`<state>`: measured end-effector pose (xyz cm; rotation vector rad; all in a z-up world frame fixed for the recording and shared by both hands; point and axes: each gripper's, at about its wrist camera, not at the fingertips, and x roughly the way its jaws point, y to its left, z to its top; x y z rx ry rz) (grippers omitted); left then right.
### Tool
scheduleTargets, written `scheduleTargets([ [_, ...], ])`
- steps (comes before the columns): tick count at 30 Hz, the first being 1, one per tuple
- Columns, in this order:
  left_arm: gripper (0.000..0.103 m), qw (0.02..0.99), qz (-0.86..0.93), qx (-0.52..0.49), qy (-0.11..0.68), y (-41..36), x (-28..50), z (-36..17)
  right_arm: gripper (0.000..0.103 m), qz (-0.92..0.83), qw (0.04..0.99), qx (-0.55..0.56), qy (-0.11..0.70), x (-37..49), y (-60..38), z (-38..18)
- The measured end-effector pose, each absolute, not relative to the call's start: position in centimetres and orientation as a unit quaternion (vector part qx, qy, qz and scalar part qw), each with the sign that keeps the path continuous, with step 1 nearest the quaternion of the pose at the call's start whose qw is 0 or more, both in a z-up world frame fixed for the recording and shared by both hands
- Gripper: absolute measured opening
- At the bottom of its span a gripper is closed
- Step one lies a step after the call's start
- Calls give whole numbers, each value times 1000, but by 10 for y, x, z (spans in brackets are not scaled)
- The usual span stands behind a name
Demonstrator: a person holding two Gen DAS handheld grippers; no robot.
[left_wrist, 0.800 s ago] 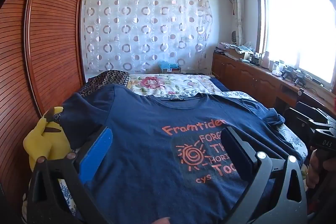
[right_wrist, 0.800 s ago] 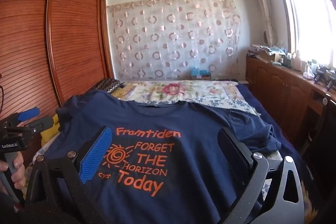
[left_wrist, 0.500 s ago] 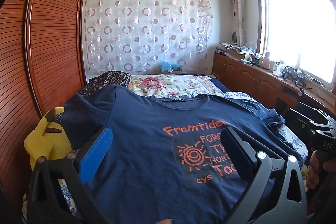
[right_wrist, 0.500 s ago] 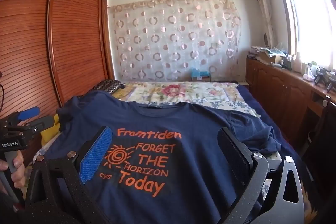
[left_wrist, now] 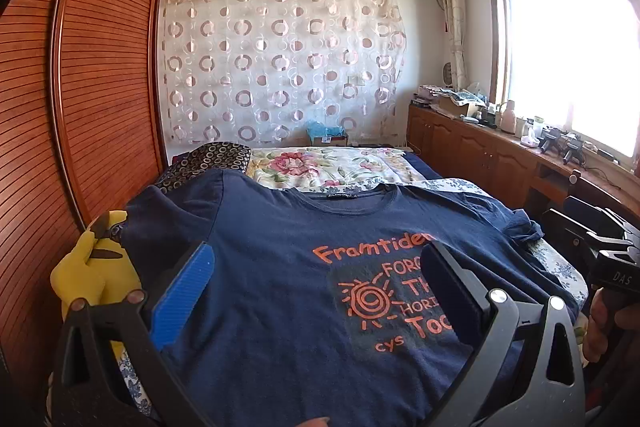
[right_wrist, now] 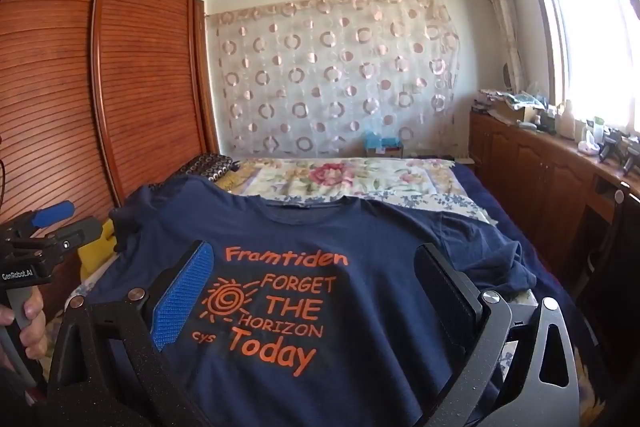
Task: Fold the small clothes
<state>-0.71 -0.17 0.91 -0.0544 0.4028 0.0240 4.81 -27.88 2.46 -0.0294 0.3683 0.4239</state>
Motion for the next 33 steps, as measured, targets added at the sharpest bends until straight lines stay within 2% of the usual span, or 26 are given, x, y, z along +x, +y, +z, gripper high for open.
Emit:
scheduleTargets([
  [33,103,981,16,-24,190,-7,-12,17,102,210,961,-12,179,45,-274,26],
])
